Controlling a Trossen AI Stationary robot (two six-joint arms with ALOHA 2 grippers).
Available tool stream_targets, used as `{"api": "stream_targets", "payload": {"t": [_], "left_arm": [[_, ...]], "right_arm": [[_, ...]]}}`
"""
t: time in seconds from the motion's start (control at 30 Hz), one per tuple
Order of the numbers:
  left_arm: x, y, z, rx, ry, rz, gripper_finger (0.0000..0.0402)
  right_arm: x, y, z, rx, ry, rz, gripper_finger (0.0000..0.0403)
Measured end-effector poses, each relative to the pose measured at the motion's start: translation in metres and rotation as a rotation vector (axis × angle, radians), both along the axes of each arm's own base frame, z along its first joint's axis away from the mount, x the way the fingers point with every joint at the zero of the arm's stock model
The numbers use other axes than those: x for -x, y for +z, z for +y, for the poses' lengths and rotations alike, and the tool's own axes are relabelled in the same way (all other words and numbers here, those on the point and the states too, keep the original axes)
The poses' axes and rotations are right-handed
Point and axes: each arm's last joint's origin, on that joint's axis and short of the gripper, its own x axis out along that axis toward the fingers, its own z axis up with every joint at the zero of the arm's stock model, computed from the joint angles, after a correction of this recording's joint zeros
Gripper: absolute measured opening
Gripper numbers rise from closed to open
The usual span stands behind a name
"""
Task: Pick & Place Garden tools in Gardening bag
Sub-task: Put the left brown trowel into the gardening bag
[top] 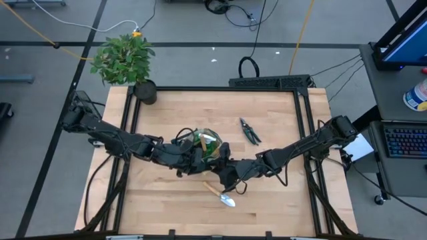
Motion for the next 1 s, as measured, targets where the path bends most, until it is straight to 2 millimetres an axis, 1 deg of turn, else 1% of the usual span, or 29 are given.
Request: {"api": "stream_targets", "payload": {"t": [0.07,0.23,0.3,0.47,0.6,0.73,1.0], "left_arm": [[-0.0004,-0.0001,0.0013,-0.029,-0.006,-0.004,0.0079],[-0.0010,0.0002,0.0027,-0.133,-0.016,-0.025,0.0151],[-0.0013,0.0004,0.0031,-0.178,-0.018,-0.033,0.0174],[-0.0014,-0.0004,0.0038,-0.303,-0.057,-0.042,0.0211],[-0.0014,-0.0007,0.0035,-0.418,-0.110,-0.055,0.0225],[-0.0013,-0.0012,0.0037,-0.520,-0.142,-0.064,0.0227],[-0.0015,-0.0018,0.0047,-0.645,-0.149,-0.064,0.0227]], "right_arm": [[0.0002,-0.0001,-0.0006,0.006,-0.025,-0.001,0.0056],[0.0003,-0.0009,-0.0018,0.002,-0.049,0.004,0.0055],[0.0005,-0.0015,-0.0018,-0.007,-0.050,0.010,0.0055],[0.0015,-0.0037,-0.0022,-0.026,-0.060,0.032,0.0055],[0.0020,-0.0041,-0.0025,-0.046,-0.070,0.038,0.0055],[0.0020,-0.0044,-0.0024,-0.076,-0.069,0.041,0.0055],[0.0028,-0.0056,-0.0033,-0.110,-0.088,0.055,0.0055]]}}
